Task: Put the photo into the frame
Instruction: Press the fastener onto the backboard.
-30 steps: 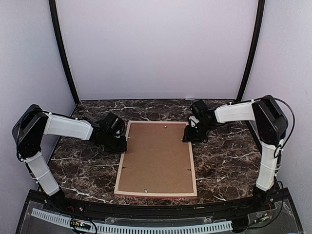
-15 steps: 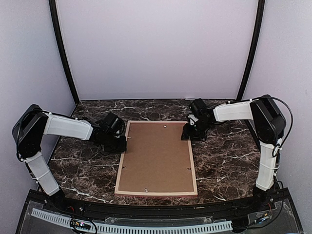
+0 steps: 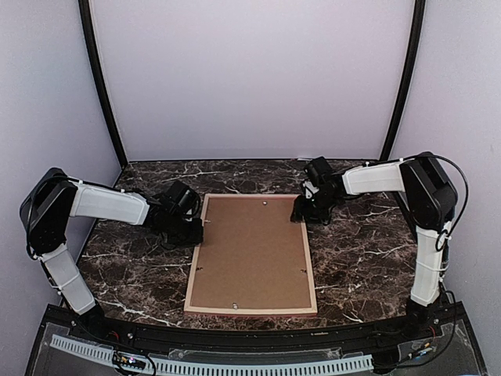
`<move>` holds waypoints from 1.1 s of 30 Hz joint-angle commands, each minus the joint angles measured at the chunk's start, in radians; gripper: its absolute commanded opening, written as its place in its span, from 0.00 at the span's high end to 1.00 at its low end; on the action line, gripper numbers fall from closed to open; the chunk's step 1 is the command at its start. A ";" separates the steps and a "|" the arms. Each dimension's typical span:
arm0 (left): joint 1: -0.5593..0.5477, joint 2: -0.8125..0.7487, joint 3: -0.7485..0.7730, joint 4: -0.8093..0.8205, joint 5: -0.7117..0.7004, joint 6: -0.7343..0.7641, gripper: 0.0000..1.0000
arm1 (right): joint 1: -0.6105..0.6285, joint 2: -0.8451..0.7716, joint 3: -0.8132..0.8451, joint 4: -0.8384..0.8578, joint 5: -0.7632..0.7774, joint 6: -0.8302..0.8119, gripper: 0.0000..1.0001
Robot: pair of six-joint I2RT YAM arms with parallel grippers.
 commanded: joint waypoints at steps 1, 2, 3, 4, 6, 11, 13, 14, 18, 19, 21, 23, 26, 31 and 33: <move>-0.008 -0.008 -0.009 0.008 0.050 0.024 1.00 | -0.010 0.049 -0.011 0.022 0.023 0.004 0.51; -0.008 -0.008 -0.009 0.009 0.051 0.024 1.00 | -0.010 0.047 -0.013 0.021 0.026 0.003 0.52; -0.008 -0.008 -0.009 0.010 0.051 0.024 1.00 | -0.010 0.046 -0.015 0.020 0.027 0.001 0.52; -0.008 -0.006 -0.009 0.009 0.052 0.024 1.00 | -0.011 0.045 -0.017 0.021 0.028 -0.001 0.54; -0.008 -0.005 -0.009 0.011 0.053 0.024 1.00 | -0.014 0.042 -0.023 0.025 0.024 -0.002 0.57; -0.008 -0.005 -0.008 0.011 0.053 0.025 1.00 | -0.026 0.040 -0.032 0.038 0.016 0.005 0.62; -0.007 -0.005 -0.008 0.009 0.052 0.025 1.00 | -0.031 0.035 -0.034 0.041 0.013 0.007 0.62; -0.008 -0.005 -0.007 0.009 0.052 0.025 1.00 | -0.032 0.032 -0.035 0.046 0.008 0.005 0.61; -0.008 -0.003 -0.003 0.008 0.051 0.025 1.00 | -0.035 0.016 -0.043 0.057 -0.010 -0.008 0.54; -0.007 -0.002 -0.002 0.008 0.051 0.024 1.00 | -0.035 0.011 -0.047 0.062 -0.013 -0.009 0.52; -0.008 -0.001 -0.001 0.008 0.053 0.025 1.00 | -0.034 0.000 -0.057 0.072 -0.019 -0.014 0.49; -0.008 -0.001 -0.001 0.007 0.054 0.024 1.00 | -0.032 -0.009 -0.067 0.078 -0.023 -0.018 0.47; -0.007 -0.002 -0.001 0.006 0.052 0.026 1.00 | -0.025 -0.011 -0.071 0.070 -0.007 -0.031 0.46; -0.008 -0.004 0.000 0.004 0.050 0.028 1.00 | 0.005 0.012 -0.052 0.024 0.071 -0.069 0.47; -0.008 -0.005 -0.001 0.005 0.050 0.027 1.00 | 0.017 0.018 -0.047 0.010 0.103 -0.082 0.48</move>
